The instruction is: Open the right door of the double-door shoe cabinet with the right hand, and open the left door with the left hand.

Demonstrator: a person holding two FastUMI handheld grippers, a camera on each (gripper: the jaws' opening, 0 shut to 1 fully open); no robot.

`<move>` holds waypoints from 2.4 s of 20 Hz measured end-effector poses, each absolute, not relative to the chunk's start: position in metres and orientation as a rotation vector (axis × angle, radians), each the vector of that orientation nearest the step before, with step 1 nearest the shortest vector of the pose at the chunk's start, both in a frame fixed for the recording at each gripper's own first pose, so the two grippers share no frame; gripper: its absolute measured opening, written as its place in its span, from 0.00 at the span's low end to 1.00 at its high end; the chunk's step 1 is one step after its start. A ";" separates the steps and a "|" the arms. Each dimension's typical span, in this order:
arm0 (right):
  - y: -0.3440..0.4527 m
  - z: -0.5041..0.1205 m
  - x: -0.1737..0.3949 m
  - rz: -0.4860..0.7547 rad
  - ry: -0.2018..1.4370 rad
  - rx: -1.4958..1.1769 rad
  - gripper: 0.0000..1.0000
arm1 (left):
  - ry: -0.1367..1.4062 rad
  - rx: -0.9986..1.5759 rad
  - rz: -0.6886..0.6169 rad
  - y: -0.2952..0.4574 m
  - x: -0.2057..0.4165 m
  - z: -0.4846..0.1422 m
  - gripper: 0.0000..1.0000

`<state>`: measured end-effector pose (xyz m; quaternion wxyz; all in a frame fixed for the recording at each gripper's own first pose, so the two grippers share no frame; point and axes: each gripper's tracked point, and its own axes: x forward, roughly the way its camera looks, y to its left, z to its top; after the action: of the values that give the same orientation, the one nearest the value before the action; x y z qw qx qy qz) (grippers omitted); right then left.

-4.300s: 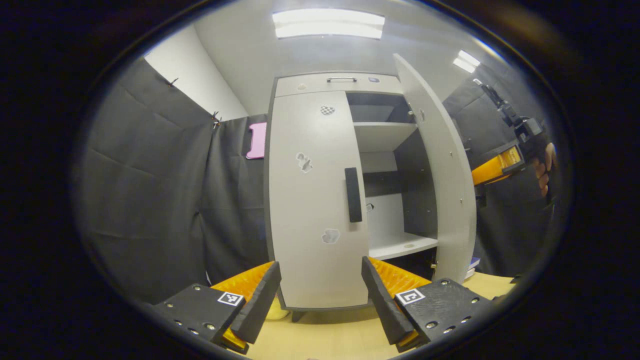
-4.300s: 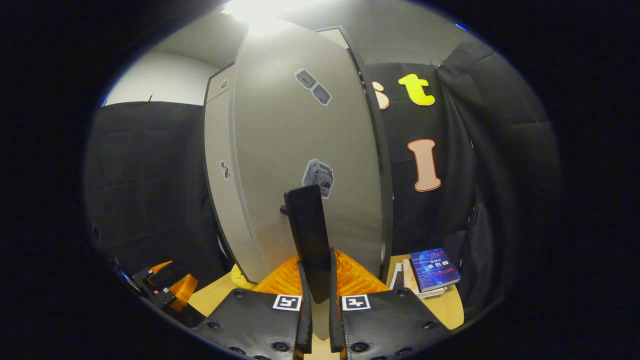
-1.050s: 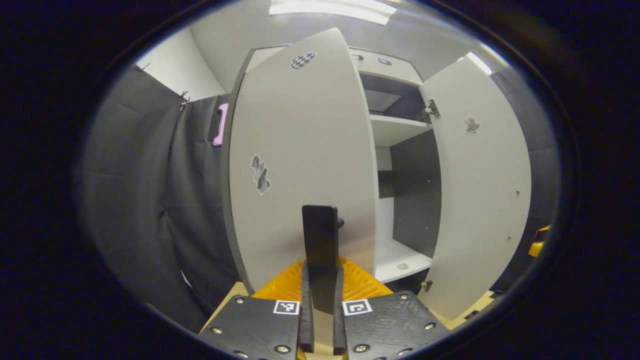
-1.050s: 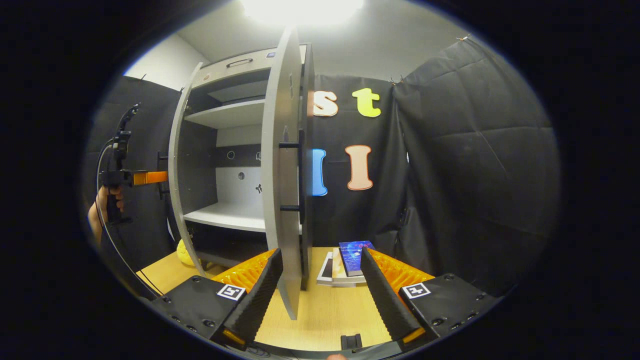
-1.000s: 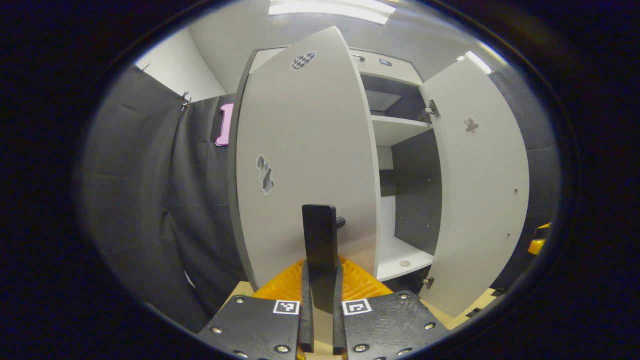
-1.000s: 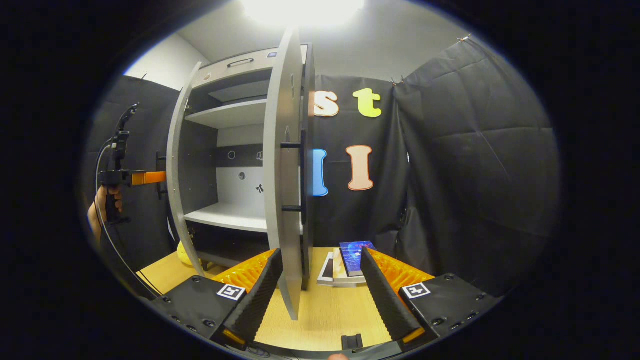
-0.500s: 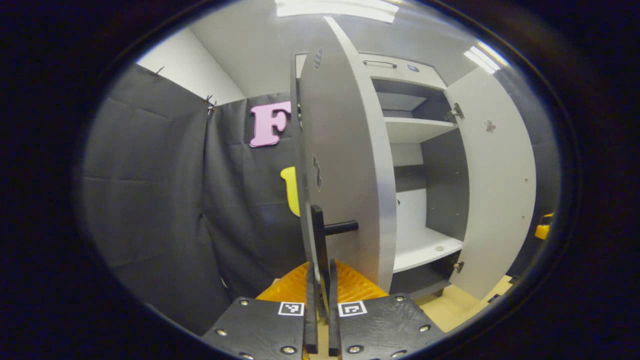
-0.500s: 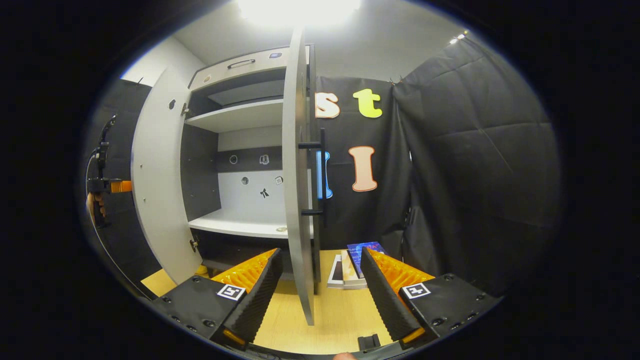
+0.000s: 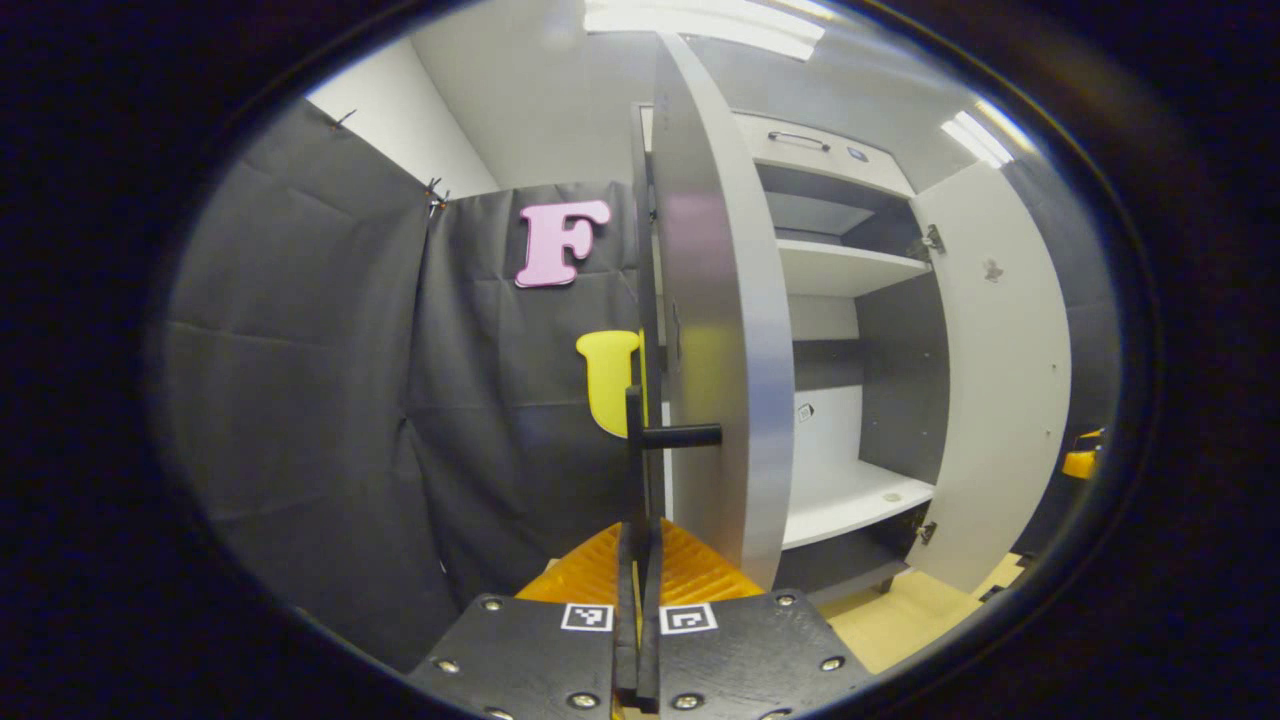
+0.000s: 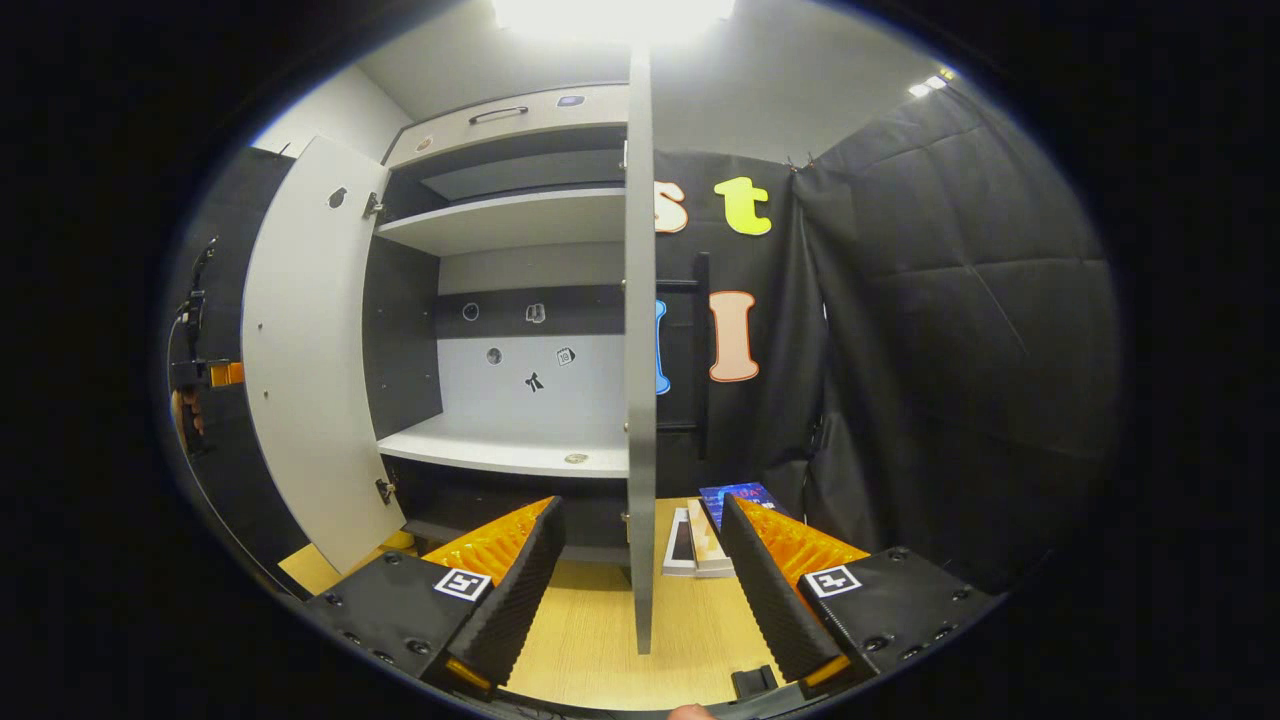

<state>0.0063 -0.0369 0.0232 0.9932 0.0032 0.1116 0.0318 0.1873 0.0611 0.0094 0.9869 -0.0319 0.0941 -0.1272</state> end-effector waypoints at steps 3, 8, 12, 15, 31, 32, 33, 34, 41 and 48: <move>-0.025 0.027 0.004 0.078 0.208 0.005 0.98 | 0.208 -0.058 -0.254 0.065 0.165 -0.001 0.02; -0.037 0.037 0.011 0.053 0.158 -0.047 1.00 | 0.153 -0.057 -0.187 0.078 0.119 0.018 0.02; -0.045 0.046 0.006 0.043 0.107 -0.075 1.00 | 0.104 -0.025 -0.142 0.067 0.080 0.039 0.00; -0.055 0.051 0.002 0.014 0.072 -0.123 1.00 | 0.106 0.022 -0.109 0.057 0.052 0.037 0.02; -0.062 0.052 -0.020 -0.002 0.036 -0.039 1.00 | 0.119 0.076 0.006 0.040 0.003 0.014 0.86; -0.062 0.052 -0.021 -0.002 0.037 -0.044 1.00 | 0.124 0.082 0.014 0.042 0.004 0.011 0.87; -0.061 0.053 -0.022 -0.002 0.035 -0.045 1.00 | 0.126 0.089 0.024 0.045 0.006 0.011 0.87; -0.060 0.054 -0.022 -0.003 0.031 -0.044 0.97 | 0.128 0.095 0.032 0.048 0.005 0.011 0.86; -0.055 0.055 -0.023 -0.002 0.018 -0.027 0.97 | 0.127 0.100 0.071 0.063 0.010 0.010 0.87; -0.052 0.051 -0.021 -0.007 0.028 -0.020 1.00 | 0.125 0.114 0.068 0.064 0.017 0.009 0.86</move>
<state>-0.0214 -0.0521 0.0509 0.9998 -0.0102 0.0139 -0.0036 0.0171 0.0637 0.0094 0.9958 0.0569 0.0626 0.0340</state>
